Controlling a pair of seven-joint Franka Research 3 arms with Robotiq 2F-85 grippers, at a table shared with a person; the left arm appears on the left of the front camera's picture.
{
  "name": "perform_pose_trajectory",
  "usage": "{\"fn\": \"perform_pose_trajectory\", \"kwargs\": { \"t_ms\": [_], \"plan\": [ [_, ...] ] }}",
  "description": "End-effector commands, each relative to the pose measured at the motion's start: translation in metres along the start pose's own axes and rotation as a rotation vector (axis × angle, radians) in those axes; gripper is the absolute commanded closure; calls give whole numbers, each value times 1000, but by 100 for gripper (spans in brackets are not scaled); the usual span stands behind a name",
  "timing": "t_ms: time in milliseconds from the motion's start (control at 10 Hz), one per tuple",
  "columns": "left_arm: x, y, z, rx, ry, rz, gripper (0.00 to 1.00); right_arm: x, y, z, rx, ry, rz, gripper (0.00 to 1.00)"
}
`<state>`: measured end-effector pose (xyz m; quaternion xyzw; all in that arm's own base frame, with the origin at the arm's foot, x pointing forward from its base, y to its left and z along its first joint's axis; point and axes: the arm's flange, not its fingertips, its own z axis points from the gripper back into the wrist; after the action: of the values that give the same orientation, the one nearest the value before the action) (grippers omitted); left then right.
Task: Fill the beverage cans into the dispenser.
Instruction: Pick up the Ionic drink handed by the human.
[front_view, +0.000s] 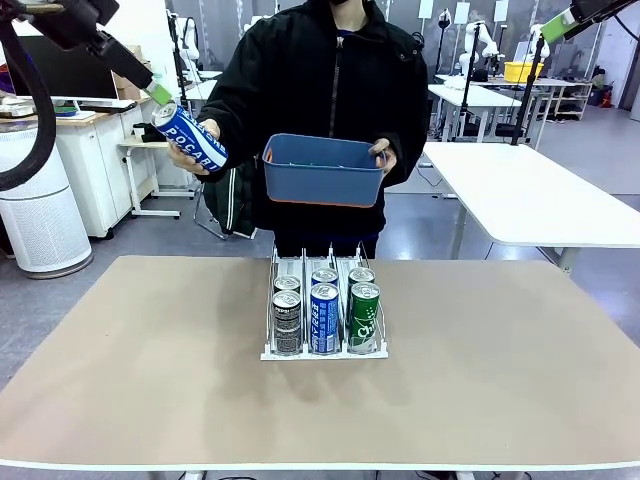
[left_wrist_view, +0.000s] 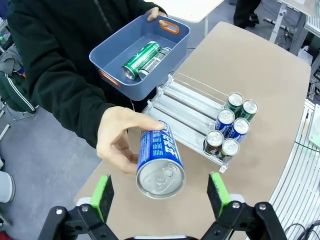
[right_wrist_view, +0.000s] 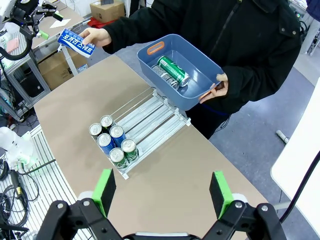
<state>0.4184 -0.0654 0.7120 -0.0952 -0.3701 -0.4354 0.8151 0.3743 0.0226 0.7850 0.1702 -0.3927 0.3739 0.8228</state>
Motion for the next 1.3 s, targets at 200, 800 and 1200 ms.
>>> {"fn": "perform_pose_trajectory", "kwargs": {
  "t_ms": [200,800,1200],
  "plan": [
    [-11,12,-16,0,-21,15,0,-1,-1,-1,-6,-5,-3,0],
    [-18,17,-31,-30,-36,59,0,-1,-1,-1,-6,-5,-3,0],
    [-21,24,-41,-52,-58,82,0,-1,-1,-1,-6,-5,-3,0]
  ]
}}
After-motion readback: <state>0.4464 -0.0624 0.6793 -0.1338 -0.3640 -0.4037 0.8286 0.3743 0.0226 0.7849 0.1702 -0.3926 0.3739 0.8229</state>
